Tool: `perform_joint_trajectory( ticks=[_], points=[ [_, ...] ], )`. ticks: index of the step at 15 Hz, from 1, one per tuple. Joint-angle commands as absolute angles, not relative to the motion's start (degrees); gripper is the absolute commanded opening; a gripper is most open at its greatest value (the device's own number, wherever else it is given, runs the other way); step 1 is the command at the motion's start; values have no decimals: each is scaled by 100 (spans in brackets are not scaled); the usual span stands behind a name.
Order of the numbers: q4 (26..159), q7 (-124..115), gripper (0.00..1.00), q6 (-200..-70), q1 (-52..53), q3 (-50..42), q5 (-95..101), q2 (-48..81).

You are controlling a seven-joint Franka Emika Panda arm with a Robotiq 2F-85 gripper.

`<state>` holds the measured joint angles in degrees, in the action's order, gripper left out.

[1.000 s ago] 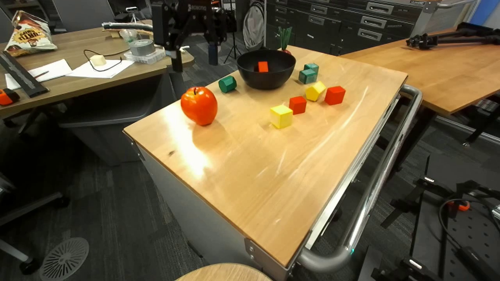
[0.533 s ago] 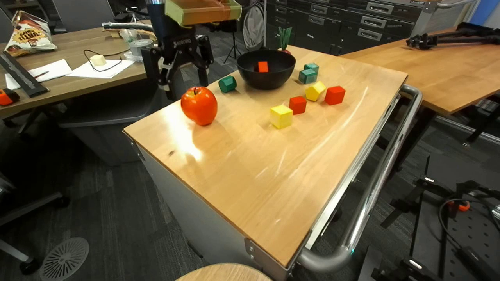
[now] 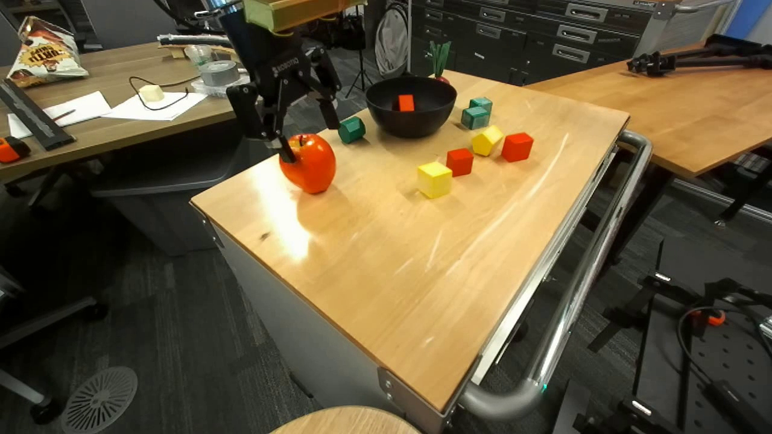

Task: Take most of the objects from the bowl one at a time and put them on the table, then move the apple to the right, then take the block from the bowl and put it on the table

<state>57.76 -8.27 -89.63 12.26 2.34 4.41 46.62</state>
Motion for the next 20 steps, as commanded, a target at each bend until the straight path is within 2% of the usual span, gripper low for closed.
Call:
perform_joint_trajectory(
  ticks=[1,8,9,10,12,13,20],
  points=[
    [4978,-844,100,-8359,1234,249,367,5051],
    [4393,-976,100,-8331,1145,269,216,5538],
    [4337,-997,75,-8352,1135,271,193,5589],
    [4288,-1002,75,-8358,1129,272,179,5630],
    [4200,-1035,58,-8361,1116,277,153,5680],
    [4164,-1058,55,-8355,1107,281,135,5681],
    [4441,-998,55,-8741,806,303,44,5038]
  ],
)
